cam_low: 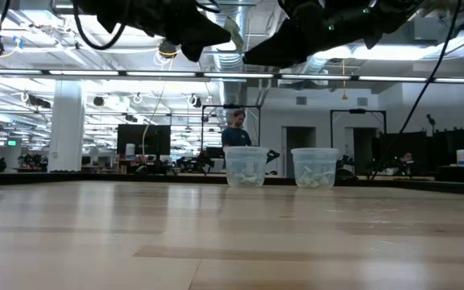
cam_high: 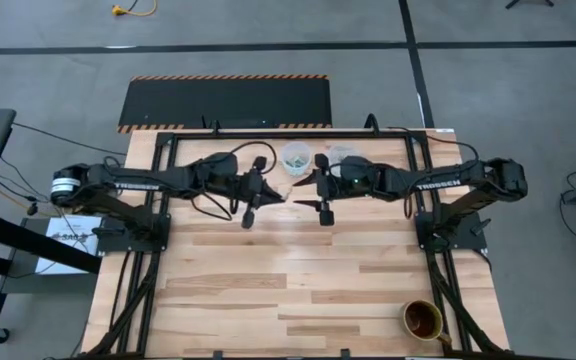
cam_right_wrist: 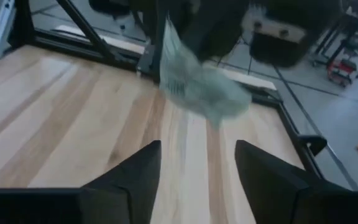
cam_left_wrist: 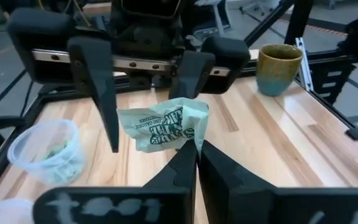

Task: Pick and place Stevia / Truvia into bins
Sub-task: Put the stevia packet into the right transparent container

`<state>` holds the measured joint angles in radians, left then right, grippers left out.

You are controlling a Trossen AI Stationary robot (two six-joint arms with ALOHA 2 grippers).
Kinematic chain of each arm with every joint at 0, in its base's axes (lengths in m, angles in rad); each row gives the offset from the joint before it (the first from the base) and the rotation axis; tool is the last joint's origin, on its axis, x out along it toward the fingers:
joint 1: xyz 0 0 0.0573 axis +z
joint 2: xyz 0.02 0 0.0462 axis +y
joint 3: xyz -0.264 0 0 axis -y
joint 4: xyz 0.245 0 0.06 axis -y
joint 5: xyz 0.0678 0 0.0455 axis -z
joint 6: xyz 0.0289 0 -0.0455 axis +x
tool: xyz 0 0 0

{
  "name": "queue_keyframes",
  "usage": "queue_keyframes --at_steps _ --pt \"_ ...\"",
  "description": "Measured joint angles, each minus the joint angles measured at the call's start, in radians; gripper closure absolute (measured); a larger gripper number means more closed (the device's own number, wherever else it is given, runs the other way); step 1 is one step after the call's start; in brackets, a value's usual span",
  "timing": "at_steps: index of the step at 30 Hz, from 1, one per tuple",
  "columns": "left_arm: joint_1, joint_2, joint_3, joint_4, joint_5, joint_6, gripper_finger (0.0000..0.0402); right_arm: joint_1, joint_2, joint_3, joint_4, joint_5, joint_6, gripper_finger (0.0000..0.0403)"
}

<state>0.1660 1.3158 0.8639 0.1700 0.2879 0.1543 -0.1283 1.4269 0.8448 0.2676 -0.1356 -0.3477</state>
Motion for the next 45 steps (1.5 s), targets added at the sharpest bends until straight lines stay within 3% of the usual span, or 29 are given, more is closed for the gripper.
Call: queue_keyframes --at_steps 7,18,24,36,45 --pt "-0.001 0.013 0.000 0.011 0.033 0.018 0.0401 0.008 0.000 0.000 0.018 0.001 -0.024 0.0153" --pt "0.002 0.013 0.000 0.014 0.048 0.020 0.0401 0.026 0.000 0.000 0.086 -0.053 -0.070 0.0154" --pt "0.002 0.013 0.000 0.013 0.043 0.021 0.0401 0.030 0.000 0.000 0.087 -0.053 -0.072 0.0207" --pt "0.003 0.013 0.000 0.013 0.036 0.016 0.0401 0.029 0.000 0.000 0.126 -0.052 -0.075 0.0391" --pt "0.003 0.012 0.000 0.023 0.012 -0.009 0.0390 0.028 0.000 0.000 0.130 -0.048 -0.079 0.0399"
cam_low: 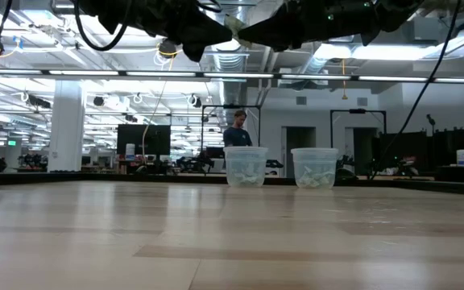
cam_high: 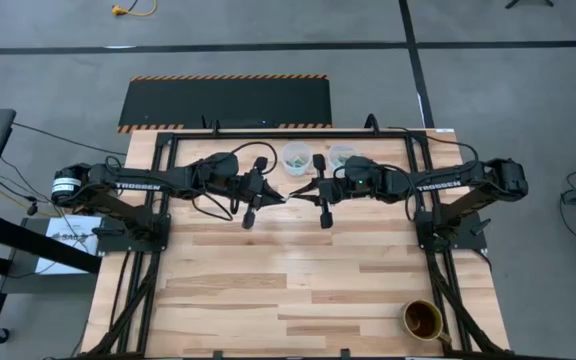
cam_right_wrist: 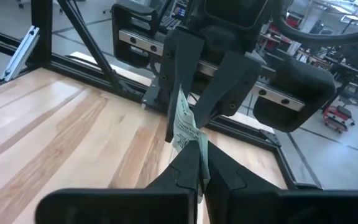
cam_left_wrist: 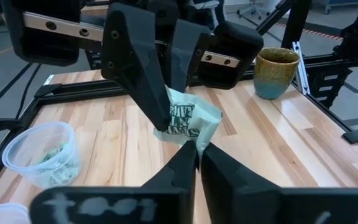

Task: Pick and place Stevia / Truvia into bins
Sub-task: Put the stevia packet into the right transparent container

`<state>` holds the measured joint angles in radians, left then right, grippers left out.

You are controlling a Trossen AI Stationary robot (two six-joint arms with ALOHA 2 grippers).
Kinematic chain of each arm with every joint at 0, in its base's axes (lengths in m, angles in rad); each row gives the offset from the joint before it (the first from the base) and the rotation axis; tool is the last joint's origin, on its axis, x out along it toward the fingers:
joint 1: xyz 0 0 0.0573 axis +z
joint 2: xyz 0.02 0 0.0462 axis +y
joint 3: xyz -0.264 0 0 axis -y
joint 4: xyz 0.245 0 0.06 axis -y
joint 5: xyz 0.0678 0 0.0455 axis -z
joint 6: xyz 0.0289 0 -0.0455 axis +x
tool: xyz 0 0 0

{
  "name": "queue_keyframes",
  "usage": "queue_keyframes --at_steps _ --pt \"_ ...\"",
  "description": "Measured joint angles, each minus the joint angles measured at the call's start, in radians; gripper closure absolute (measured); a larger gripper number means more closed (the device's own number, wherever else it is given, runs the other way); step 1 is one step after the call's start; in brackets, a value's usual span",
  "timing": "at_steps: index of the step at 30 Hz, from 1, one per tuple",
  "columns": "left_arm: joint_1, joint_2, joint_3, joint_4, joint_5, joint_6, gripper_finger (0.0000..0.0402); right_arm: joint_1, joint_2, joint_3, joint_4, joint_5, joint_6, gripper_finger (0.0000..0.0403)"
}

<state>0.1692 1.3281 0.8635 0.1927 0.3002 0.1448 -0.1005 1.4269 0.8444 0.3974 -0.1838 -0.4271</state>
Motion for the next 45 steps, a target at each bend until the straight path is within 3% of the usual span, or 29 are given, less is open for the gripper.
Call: queue_keyframes --at_steps 10,16,22,30,39,45 --pt "-0.025 0.000 0.000 0.006 -0.002 0.005 0.0267 -0.005 0.000 0.000 0.000 0.015 -0.001 0.0401" --pt "-0.024 0.000 0.000 -0.028 -0.006 0.005 0.0216 -0.051 -0.016 0.000 -0.036 0.155 -0.011 0.0402" --pt "-0.006 -0.015 0.000 -0.060 -0.113 0.004 0.0205 -0.127 -0.037 0.002 -0.117 0.292 0.063 0.0402" --pt "0.031 -0.085 0.000 -0.073 -0.301 -0.043 0.0205 -0.195 -0.070 0.000 -0.360 0.571 0.256 0.0403" --pt "0.078 -0.134 -0.039 -0.003 -0.316 -0.064 0.0205 -0.248 -0.065 -0.007 -0.611 0.807 0.469 0.0403" --pt "0.091 -0.153 -0.098 0.063 -0.316 -0.089 0.0205 -0.297 -0.065 -0.011 -0.706 0.735 0.525 0.0403"
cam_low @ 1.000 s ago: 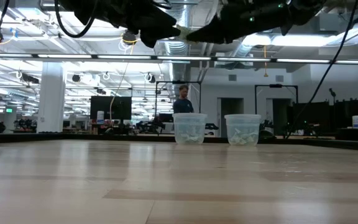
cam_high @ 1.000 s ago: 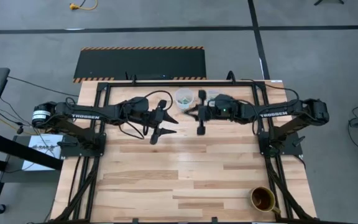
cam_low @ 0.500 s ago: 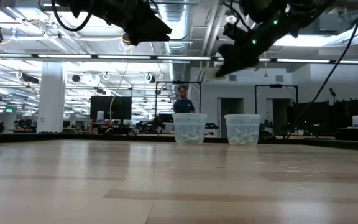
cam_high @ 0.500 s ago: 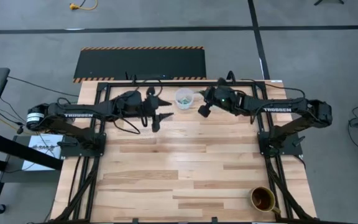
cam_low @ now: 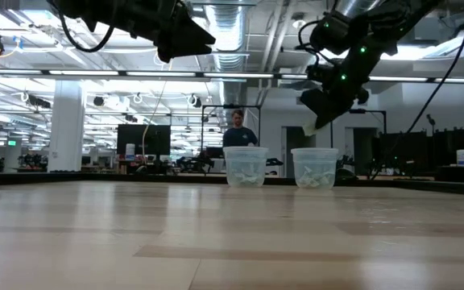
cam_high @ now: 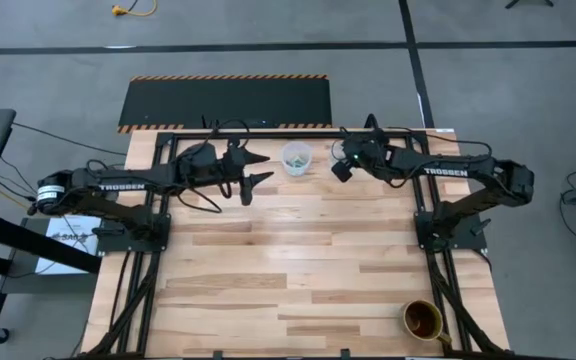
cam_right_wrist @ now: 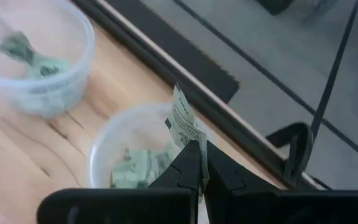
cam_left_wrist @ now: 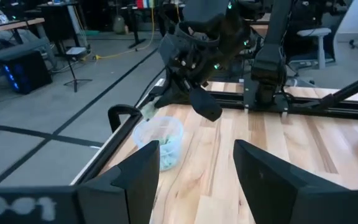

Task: Pick and place Stevia / Truvia into bins
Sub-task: Put the stevia packet into the right transparent container, then return to Home Position

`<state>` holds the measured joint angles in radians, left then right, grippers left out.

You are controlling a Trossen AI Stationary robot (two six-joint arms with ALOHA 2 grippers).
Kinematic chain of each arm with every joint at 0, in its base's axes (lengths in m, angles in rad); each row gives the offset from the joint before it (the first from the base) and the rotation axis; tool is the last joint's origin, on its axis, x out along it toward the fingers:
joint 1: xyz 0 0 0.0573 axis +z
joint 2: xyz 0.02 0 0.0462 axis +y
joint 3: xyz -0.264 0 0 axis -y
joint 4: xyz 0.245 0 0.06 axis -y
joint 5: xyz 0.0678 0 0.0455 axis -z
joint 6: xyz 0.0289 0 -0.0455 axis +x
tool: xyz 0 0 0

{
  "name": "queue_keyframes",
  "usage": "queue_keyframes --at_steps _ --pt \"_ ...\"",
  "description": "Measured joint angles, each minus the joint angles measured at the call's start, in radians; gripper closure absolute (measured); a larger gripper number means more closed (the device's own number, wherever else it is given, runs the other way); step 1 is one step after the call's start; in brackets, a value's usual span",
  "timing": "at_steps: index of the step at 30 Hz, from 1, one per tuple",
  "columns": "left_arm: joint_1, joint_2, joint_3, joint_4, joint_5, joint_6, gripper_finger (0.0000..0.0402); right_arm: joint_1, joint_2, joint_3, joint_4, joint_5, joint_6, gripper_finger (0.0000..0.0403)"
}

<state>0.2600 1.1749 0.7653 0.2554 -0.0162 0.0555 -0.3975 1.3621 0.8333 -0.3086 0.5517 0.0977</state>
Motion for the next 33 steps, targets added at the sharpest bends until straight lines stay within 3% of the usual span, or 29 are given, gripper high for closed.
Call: queue_keyframes --at_steps 10,20,29,33 --pt "0.000 -0.008 -0.014 0.022 0.000 -0.013 0.0205 -0.004 0.000 0.000 -0.061 0.001 0.028 0.0392" --pt "0.000 -0.043 -0.014 0.011 -0.002 -0.013 0.0205 -0.004 0.000 0.000 -0.043 0.017 0.026 0.0317" --pt "-0.007 -0.245 -0.015 0.009 -0.025 0.010 0.0205 0.012 0.001 0.000 -0.058 -0.054 0.074 0.0295" --pt "-0.028 -0.364 -0.102 0.041 -0.025 0.009 0.0205 0.037 0.001 0.000 -0.037 -0.106 0.065 0.0294"
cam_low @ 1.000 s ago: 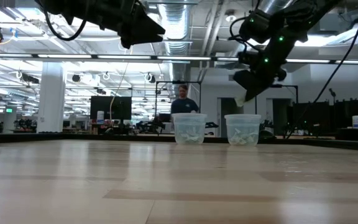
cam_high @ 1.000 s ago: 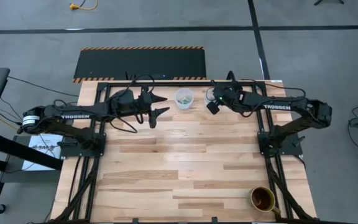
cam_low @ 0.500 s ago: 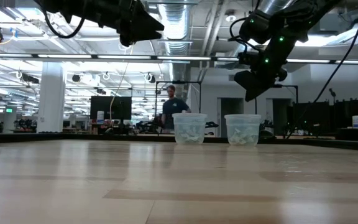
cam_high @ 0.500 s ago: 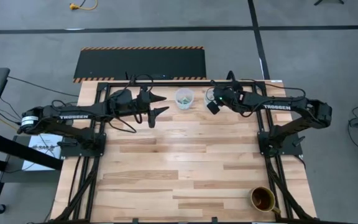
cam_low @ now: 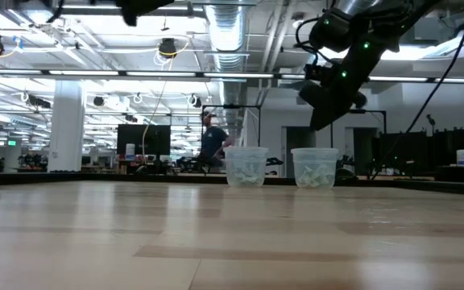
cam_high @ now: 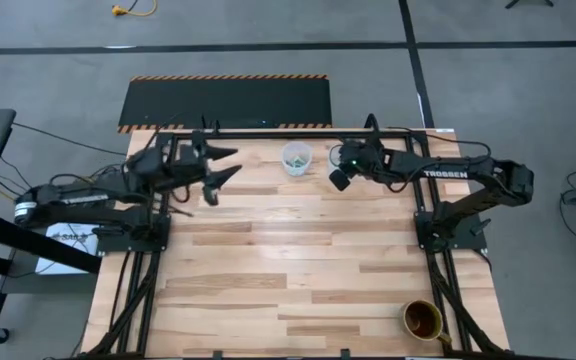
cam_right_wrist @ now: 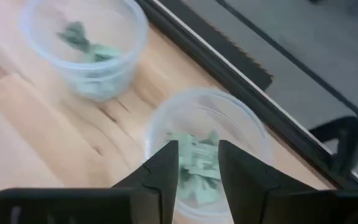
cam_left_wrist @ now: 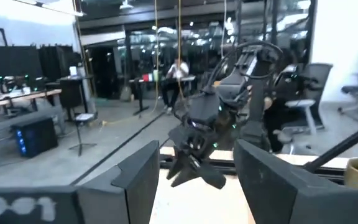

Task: Pick and place Stevia / Truvia into bins
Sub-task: Return to Home Position

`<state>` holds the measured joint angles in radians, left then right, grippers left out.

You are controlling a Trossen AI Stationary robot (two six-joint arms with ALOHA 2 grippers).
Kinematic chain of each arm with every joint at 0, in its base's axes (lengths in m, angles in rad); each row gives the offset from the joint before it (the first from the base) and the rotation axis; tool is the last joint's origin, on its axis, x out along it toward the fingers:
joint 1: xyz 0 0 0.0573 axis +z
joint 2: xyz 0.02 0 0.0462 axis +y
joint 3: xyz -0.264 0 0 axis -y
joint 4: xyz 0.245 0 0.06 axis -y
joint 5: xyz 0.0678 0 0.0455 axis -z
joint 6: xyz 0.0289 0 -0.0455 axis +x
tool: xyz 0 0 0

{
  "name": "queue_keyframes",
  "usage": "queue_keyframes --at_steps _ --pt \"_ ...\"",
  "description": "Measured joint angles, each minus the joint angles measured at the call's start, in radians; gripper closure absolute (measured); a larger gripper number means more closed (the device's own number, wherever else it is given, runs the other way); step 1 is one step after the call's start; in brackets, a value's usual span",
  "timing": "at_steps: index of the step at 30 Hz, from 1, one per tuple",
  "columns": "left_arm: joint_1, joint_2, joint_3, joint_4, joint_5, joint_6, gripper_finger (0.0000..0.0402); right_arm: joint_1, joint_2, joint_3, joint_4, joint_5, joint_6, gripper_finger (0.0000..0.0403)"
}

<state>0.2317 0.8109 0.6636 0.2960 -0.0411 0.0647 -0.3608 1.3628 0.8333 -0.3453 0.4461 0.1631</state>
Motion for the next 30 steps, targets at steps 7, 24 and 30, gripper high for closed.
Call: queue_keyframes --at_steps 7,24,30 --pt "-0.024 -0.226 -0.368 0.290 -0.121 -0.092 0.0205 0.101 -0.019 0.001 0.113 -0.022 -0.076 0.0294" --pt "-0.024 -0.706 -0.651 -0.001 -0.282 -0.238 0.0205 0.335 -0.488 0.024 0.204 -0.382 -0.179 0.0294" --pt "-0.024 -0.747 -0.651 -0.109 -0.246 -0.245 0.0205 0.383 -0.730 -0.077 0.195 -0.396 -0.197 0.0294"
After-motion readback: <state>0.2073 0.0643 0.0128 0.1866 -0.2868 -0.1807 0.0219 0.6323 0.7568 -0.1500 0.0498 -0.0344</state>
